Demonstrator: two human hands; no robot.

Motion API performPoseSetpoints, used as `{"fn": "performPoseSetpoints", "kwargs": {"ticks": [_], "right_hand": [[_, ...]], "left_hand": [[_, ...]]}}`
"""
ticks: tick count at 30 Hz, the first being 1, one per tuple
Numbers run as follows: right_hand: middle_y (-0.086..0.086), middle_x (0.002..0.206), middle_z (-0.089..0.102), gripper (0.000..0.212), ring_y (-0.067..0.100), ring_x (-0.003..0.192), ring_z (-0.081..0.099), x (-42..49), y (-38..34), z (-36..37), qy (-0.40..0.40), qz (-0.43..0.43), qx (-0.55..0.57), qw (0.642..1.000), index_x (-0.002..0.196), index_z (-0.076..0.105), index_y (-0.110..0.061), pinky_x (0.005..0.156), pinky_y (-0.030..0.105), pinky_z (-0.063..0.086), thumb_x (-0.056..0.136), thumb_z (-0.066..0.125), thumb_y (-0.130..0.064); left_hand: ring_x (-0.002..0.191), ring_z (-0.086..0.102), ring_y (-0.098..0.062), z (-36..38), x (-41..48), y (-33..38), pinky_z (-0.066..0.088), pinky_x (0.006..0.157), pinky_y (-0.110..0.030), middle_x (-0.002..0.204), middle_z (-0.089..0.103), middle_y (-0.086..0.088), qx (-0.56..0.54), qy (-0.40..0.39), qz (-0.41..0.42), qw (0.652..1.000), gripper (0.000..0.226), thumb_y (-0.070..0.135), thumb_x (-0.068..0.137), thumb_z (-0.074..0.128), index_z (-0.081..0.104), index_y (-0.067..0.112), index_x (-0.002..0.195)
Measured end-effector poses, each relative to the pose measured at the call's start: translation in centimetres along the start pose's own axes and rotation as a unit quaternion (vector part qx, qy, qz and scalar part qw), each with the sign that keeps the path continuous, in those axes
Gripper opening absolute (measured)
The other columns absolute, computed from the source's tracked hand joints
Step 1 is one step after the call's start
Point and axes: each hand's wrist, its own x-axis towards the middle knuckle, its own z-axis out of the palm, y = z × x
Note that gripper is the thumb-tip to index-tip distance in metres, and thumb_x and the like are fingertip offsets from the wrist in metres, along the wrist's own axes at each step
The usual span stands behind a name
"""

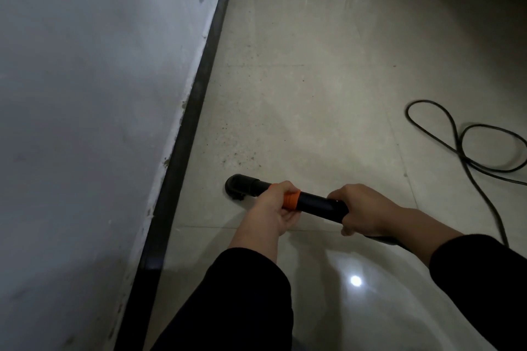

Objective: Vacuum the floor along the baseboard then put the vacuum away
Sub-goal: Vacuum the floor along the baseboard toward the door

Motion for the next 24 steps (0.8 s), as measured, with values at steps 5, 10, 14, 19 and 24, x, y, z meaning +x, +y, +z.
{"fn": "performPoseSetpoints", "kwargs": {"ticks": [5,10,14,19,24], "right_hand": [[0.001,0.086,0.063,0.036,0.02,0.08,0.06,0.8,-1.2,0.3,0.002,-0.011,0.0,1.0,0.098,0.064,-0.021,0.068,0.031,0.049,0.067,0.079,-0.011],[0.002,0.091,0.063,0.038,0.022,0.085,0.06,1.5,-2.2,0.7,-0.003,-0.025,-0.002,1.0,0.103,0.064,-0.02,0.071,0.031,0.048,0.069,0.079,-0.012],[0.004,0.094,0.064,0.039,0.023,0.087,0.061,2.3,-3.4,1.1,-0.006,-0.038,0.003,0.999,0.106,0.064,-0.019,0.073,0.033,0.051,0.069,0.078,-0.012],[0.005,0.095,0.064,0.038,0.023,0.087,0.061,3.0,-4.9,1.4,-0.008,-0.055,0.002,0.998,0.104,0.064,-0.018,0.071,0.032,0.048,0.07,0.076,-0.01],[0.007,0.092,0.064,0.029,0.025,0.084,0.061,3.5,-6.5,1.8,0.0,-0.076,-0.009,0.997,0.101,0.062,-0.016,0.065,0.03,0.045,0.073,0.068,-0.008]], "left_hand": [[0.078,0.057,-0.022,-0.7,-0.1,0.5,0.049,0.09,-0.035,0.082,0.055,-0.013,-0.029,0.016,0.009,0.999,0.019,0.006,0.085,0.063,0.047,0.005,0.094],[0.075,0.054,-0.022,-1.4,0.0,1.0,0.044,0.081,-0.033,0.082,0.051,-0.012,-0.034,0.033,0.011,0.999,0.027,0.007,0.086,0.061,0.044,0.003,0.107],[0.071,0.053,-0.022,-2.3,0.4,1.5,0.045,0.077,-0.033,0.084,0.053,-0.012,-0.035,0.059,0.027,0.997,0.031,0.006,0.084,0.061,0.044,0.004,0.109],[0.074,0.055,-0.023,-3.7,0.8,2.1,0.046,0.069,-0.034,0.1,0.056,-0.014,-0.045,0.081,0.037,0.995,0.03,0.005,0.082,0.06,0.045,0.004,0.108],[0.087,0.061,-0.027,-5.0,1.3,2.7,0.045,0.05,-0.034,0.114,0.06,-0.018,-0.075,0.115,0.051,0.989,0.046,0.003,0.077,0.062,0.048,0.001,0.12]]}}
